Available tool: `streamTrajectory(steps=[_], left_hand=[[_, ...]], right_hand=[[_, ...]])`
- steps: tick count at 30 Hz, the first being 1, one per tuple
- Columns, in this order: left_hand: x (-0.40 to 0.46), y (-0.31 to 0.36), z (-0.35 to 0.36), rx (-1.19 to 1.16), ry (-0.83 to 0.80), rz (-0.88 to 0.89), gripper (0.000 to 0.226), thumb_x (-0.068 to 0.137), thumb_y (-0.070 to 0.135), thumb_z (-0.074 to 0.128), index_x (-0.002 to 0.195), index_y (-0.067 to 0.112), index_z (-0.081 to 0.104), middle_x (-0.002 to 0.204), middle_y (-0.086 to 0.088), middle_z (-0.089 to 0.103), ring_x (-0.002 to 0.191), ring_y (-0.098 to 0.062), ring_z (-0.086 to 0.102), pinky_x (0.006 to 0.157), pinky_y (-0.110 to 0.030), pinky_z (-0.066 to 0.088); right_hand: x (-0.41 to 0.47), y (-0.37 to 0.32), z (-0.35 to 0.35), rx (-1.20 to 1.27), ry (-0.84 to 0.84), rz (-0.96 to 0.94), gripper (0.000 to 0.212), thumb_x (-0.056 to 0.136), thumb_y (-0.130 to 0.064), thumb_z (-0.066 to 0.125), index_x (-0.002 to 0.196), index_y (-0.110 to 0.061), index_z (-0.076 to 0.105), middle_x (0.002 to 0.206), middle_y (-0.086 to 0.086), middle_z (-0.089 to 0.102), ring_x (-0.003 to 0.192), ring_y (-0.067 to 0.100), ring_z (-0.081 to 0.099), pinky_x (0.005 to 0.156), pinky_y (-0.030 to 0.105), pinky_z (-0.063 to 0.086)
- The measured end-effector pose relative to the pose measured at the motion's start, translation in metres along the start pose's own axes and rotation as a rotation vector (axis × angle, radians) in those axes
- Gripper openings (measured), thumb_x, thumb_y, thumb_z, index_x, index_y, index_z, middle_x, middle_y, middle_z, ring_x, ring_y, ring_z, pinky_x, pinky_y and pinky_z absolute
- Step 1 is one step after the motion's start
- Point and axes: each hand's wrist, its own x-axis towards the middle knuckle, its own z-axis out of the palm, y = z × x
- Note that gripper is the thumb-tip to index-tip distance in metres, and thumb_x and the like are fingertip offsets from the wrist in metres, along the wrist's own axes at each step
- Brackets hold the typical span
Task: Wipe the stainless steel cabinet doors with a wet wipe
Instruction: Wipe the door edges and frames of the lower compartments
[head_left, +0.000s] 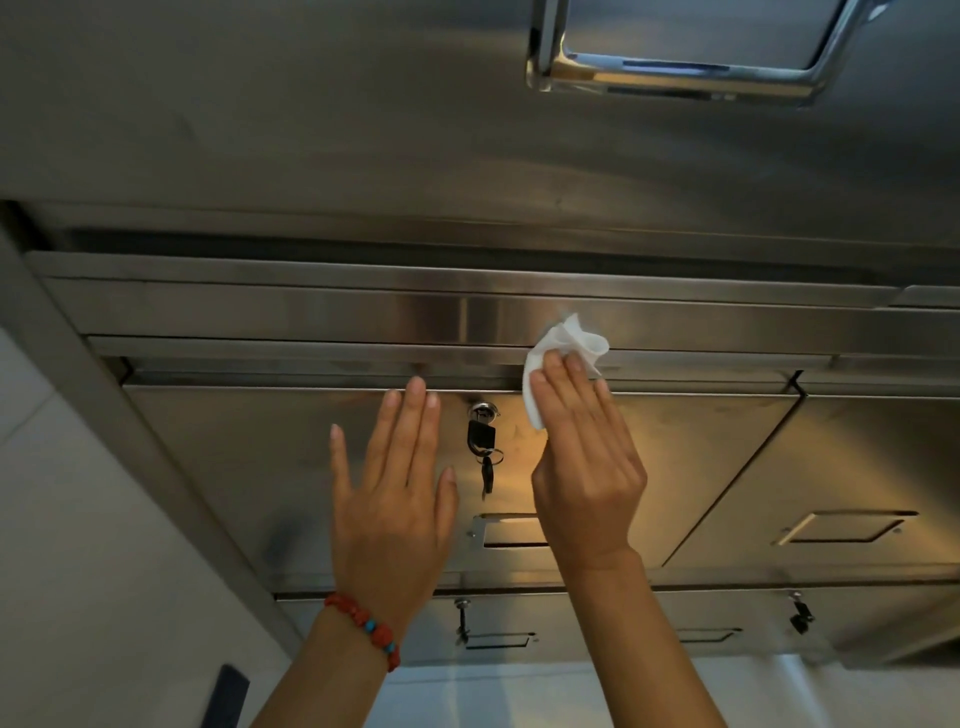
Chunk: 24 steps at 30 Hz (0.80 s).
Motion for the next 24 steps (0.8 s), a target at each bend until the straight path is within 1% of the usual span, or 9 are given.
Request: streamTrajectory(steps=[2, 5, 9, 12, 16, 19, 21, 24], left_hand=[[0.001, 0.001, -0.001, -0.004, 0.006, -0.002, 0.052, 0.093, 0.028, 0.033, 0.139, 0.003, 0.036, 0.147, -0.013, 0.033, 0.136, -0.024, 0.029, 0.106, -0.061, 0.021], [0.001, 0.001, -0.001, -0.005, 0.007, -0.004, 0.052, 0.094, 0.029, 0.031, 0.138, 0.002, 0.038, 0.146, -0.014, 0.035, 0.135, -0.027, 0.032, 0.105, -0.062, 0.023], [0.001, 0.001, -0.002, -0.008, 0.007, -0.006, 0.051, 0.099, 0.031, 0.022, 0.138, 0.003, 0.037, 0.146, -0.014, 0.035, 0.134, -0.029, 0.034, 0.105, -0.061, 0.025], [0.001, 0.002, -0.002, 0.004, 0.008, -0.010, 0.052, 0.096, 0.031, 0.028, 0.138, 0.001, 0.038, 0.146, -0.015, 0.035, 0.134, -0.030, 0.034, 0.104, -0.062, 0.026], [0.002, 0.005, -0.002, 0.026, 0.017, 0.000, 0.053, 0.093, 0.030, 0.032, 0.136, 0.000, 0.040, 0.144, -0.017, 0.036, 0.133, -0.034, 0.034, 0.104, -0.061, 0.027], [0.003, 0.003, -0.003, 0.056, 0.013, 0.033, 0.053, 0.095, 0.032, 0.030, 0.136, 0.000, 0.041, 0.144, -0.019, 0.037, 0.133, -0.034, 0.035, 0.104, -0.059, 0.030], [0.004, 0.001, -0.003, 0.064, 0.021, 0.061, 0.053, 0.094, 0.031, 0.032, 0.136, 0.000, 0.042, 0.143, -0.020, 0.038, 0.133, -0.035, 0.035, 0.106, -0.057, 0.030], [0.005, -0.001, -0.004, 0.060, 0.033, 0.083, 0.052, 0.095, 0.030, 0.033, 0.136, 0.000, 0.041, 0.143, -0.020, 0.038, 0.133, -0.035, 0.035, 0.106, -0.055, 0.029]], right_hand=[[0.000, 0.007, -0.004, -0.021, -0.005, -0.011, 0.023, 0.095, -0.002, 0.050, 0.111, 0.002, 0.065, 0.119, 0.017, 0.062, 0.116, 0.026, 0.056, 0.100, 0.041, 0.044], [-0.002, 0.009, -0.005, -0.038, 0.017, 0.036, 0.021, 0.092, -0.001, 0.054, 0.111, 0.004, 0.064, 0.118, 0.018, 0.061, 0.115, 0.028, 0.056, 0.098, 0.042, 0.046], [-0.002, -0.005, 0.002, 0.000, 0.050, 0.086, 0.024, 0.097, -0.004, 0.047, 0.109, 0.006, 0.065, 0.117, 0.020, 0.062, 0.114, 0.032, 0.057, 0.099, 0.040, 0.045], [0.000, -0.010, 0.004, 0.024, 0.036, 0.040, 0.021, 0.093, 0.000, 0.052, 0.109, 0.004, 0.065, 0.117, 0.019, 0.062, 0.114, 0.029, 0.057, 0.100, 0.038, 0.044], [0.000, 0.000, -0.001, 0.001, -0.009, -0.007, 0.025, 0.088, 0.003, 0.059, 0.112, 0.003, 0.064, 0.120, 0.017, 0.061, 0.117, 0.026, 0.055, 0.099, 0.041, 0.045], [-0.001, -0.001, -0.001, -0.005, 0.017, 0.040, 0.024, 0.088, 0.004, 0.057, 0.111, 0.004, 0.064, 0.119, 0.018, 0.061, 0.116, 0.028, 0.056, 0.099, 0.041, 0.045], [-0.001, -0.009, 0.004, 0.017, 0.035, 0.065, 0.025, 0.087, 0.004, 0.058, 0.111, 0.004, 0.064, 0.119, 0.018, 0.061, 0.117, 0.028, 0.055, 0.101, 0.039, 0.044], [-0.001, -0.022, 0.011, 0.066, 0.016, 0.031, 0.028, 0.084, 0.004, 0.063, 0.112, 0.003, 0.064, 0.121, 0.017, 0.059, 0.118, 0.026, 0.054, 0.101, 0.039, 0.045]])
